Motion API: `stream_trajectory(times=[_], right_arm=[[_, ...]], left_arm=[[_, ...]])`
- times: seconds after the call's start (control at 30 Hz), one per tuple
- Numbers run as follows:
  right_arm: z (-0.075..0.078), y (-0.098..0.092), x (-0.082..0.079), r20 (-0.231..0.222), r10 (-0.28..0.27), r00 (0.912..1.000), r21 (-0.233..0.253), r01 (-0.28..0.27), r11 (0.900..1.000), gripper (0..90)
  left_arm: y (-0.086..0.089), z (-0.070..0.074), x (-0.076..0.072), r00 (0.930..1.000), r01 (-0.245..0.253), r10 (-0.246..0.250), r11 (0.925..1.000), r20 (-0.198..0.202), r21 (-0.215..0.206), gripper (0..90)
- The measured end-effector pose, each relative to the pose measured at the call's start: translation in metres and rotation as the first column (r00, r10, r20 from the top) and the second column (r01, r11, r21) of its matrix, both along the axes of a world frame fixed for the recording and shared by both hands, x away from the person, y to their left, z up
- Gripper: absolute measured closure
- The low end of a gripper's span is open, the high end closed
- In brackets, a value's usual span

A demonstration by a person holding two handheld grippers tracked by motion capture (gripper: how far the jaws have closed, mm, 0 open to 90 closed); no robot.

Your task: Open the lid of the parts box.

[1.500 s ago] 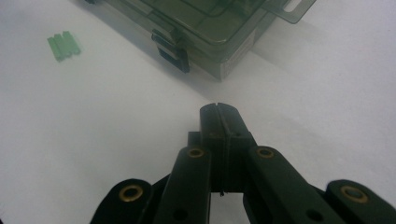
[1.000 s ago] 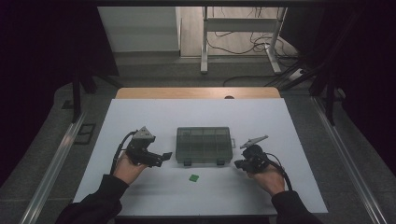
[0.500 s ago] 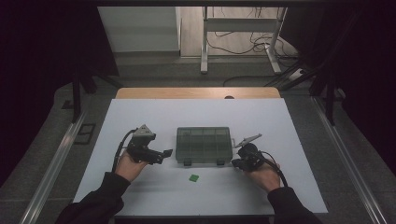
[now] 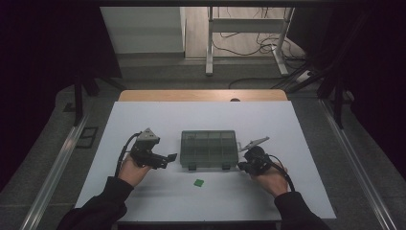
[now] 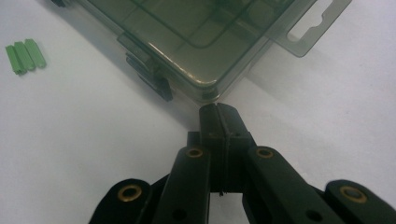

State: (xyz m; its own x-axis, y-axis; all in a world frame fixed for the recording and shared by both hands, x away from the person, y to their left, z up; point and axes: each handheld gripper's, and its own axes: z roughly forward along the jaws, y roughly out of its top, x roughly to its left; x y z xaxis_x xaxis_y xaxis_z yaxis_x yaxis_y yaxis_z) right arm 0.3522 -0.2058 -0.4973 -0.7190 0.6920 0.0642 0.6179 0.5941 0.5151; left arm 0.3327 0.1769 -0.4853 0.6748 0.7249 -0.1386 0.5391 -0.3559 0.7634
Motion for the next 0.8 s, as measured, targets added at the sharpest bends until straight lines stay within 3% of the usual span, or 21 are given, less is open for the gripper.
stream_trajectory(times=[0.8], right_arm=[[0.0083,-0.0037,-0.0049,0.022,0.006,0.9997,0.023,-0.007,1.000,89.4]], left_arm=[[-0.0018,-0.0026,-0.0016,0.9999,0.010,-0.010,0.9994,-0.005,0.033,1.8]])
